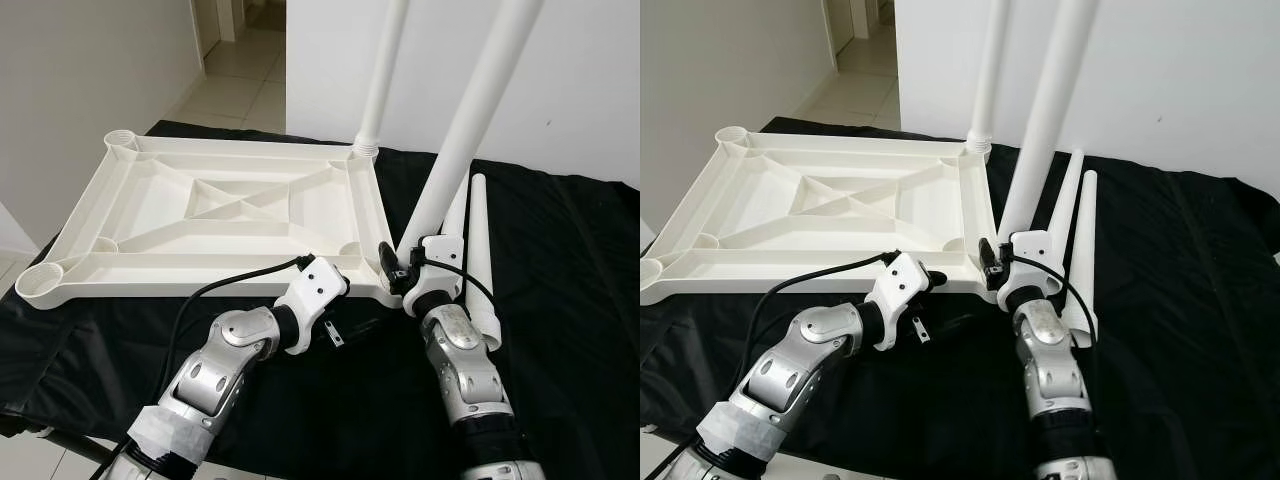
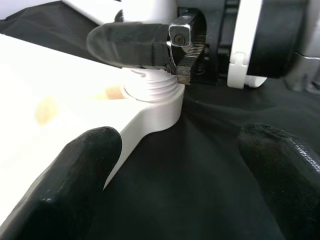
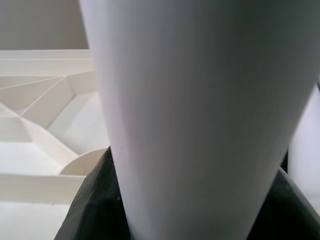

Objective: Building children table

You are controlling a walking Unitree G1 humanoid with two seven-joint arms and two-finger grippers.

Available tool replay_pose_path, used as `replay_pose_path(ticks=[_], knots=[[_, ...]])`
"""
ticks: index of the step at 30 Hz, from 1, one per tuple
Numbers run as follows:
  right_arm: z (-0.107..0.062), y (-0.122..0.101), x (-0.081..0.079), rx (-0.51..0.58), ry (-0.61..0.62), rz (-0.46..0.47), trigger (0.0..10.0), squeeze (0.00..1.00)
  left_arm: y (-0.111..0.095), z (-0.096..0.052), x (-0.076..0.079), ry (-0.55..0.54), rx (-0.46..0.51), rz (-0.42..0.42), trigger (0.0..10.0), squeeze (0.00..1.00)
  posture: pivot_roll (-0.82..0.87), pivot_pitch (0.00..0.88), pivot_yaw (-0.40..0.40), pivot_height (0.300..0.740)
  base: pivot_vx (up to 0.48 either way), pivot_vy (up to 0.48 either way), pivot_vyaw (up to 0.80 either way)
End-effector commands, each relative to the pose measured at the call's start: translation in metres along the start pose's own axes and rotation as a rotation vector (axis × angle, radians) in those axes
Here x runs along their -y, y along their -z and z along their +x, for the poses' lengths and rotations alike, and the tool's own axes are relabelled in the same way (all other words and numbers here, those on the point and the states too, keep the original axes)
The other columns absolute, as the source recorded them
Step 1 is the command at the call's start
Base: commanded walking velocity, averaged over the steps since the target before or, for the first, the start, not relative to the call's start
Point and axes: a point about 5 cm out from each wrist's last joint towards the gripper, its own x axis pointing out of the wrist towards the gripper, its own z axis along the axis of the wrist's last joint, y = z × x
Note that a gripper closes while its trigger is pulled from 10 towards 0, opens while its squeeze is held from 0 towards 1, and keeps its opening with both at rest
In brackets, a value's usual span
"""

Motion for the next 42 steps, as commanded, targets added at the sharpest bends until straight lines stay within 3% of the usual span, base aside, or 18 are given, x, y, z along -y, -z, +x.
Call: replay_pose_path(ticks=[1,7,8,9,10,13,22,23,24,28,29,31,35,41,42], knots=[[-0.004,-0.001,0.001,0.002,0.089,0.011,10.0,0.00,-0.001,-0.001,0.001,-0.001,0.000,0.000,10.0,0.00,-0.03,0.020,-0.025,0.740,0.000,0.000,0.00],[-0.007,0.000,-0.015,-0.012,0.067,0.019,10.0,0.00,-0.001,-0.001,0.001,0.001,-0.003,0.000,10.0,0.00,-0.03,0.024,-0.022,0.740,0.000,0.000,0.00],[-0.007,-0.001,-0.015,-0.006,0.063,0.015,10.0,0.17,-0.001,-0.001,0.001,0.001,-0.003,0.001,10.0,0.00,-0.03,0.022,-0.024,0.740,0.000,0.000,0.00],[-0.007,-0.001,-0.015,-0.006,0.063,0.015,10.0,0.17,-0.001,-0.001,0.001,0.001,-0.003,0.001,10.0,0.00,-0.03,0.022,-0.024,0.740,0.000,0.000,0.00],[-0.007,-0.002,-0.013,0.003,0.066,0.013,10.0,1.00,-0.001,-0.001,0.001,0.001,-0.003,0.001,10.0,0.00,-0.03,0.022,-0.024,0.740,0.000,0.000,0.00],[-0.005,-0.004,-0.011,0.006,0.025,0.037,10.0,1.00,0.000,-0.001,0.001,-0.005,-0.005,0.002,10.0,0.00,-0.03,0.020,-0.028,0.740,0.000,0.000,0.00],[0.003,-0.006,0.001,0.002,-0.104,-0.016,10.0,1.00,0.000,-0.002,0.000,-0.013,-0.004,0.000,10.0,0.00,-0.03,0.017,-0.032,0.740,0.000,0.000,0.00],[0.005,-0.005,0.003,-0.015,-0.147,-0.016,10.0,0.41,0.000,-0.002,-0.001,-0.014,-0.004,0.001,10.0,0.00,-0.03,0.017,-0.033,0.740,0.000,0.000,0.00],[0.007,-0.005,0.006,-0.027,-0.198,-0.036,10.0,0.00,0.000,-0.001,-0.001,-0.015,-0.004,0.002,10.0,0.00,-0.03,0.017,-0.032,0.740,0.000,0.000,0.00],[0.011,-0.005,0.010,-0.043,-0.314,-0.058,10.0,0.00,0.000,-0.001,-0.002,-0.015,-0.004,0.002,10.0,0.00,-0.03,0.013,-0.028,0.740,0.000,0.000,0.00],[0.013,-0.005,0.012,-0.053,-0.398,-0.106,10.0,0.00,0.000,-0.002,-0.002,-0.014,-0.004,0.002,10.0,0.00,-0.03,0.009,-0.029,0.740,0.000,0.000,0.00],[0.013,-0.005,0.012,-0.053,-0.398,-0.106,10.0,0.00,0.000,-0.002,-0.002,-0.014,-0.004,0.002,10.0,0.00,-0.03,0.009,-0.029,0.740,0.000,0.000,0.00],[0.018,-0.002,0.014,-0.084,-0.514,-0.183,10.0,0.00,0.000,-0.001,-0.002,-0.013,-0.003,0.004,10.0,0.00,-0.03,0.000,-0.029,0.740,0.000,0.000,0.00],[0.022,-0.002,0.016,-0.084,-0.543,-0.212,10.0,0.00,-0.001,0.000,-0.001,-0.010,0.001,0.007,10.0,0.00,-0.03,0.000,-0.031,0.740,0.000,0.000,0.00],[0.023,-0.002,0.016,-0.081,-0.561,-0.212,4.2,0.00,-0.002,0.000,-0.001,-0.010,0.002,0.008,10.0,0.00,-0.02,0.000,-0.030,0.740,0.000,0.000,0.00]])
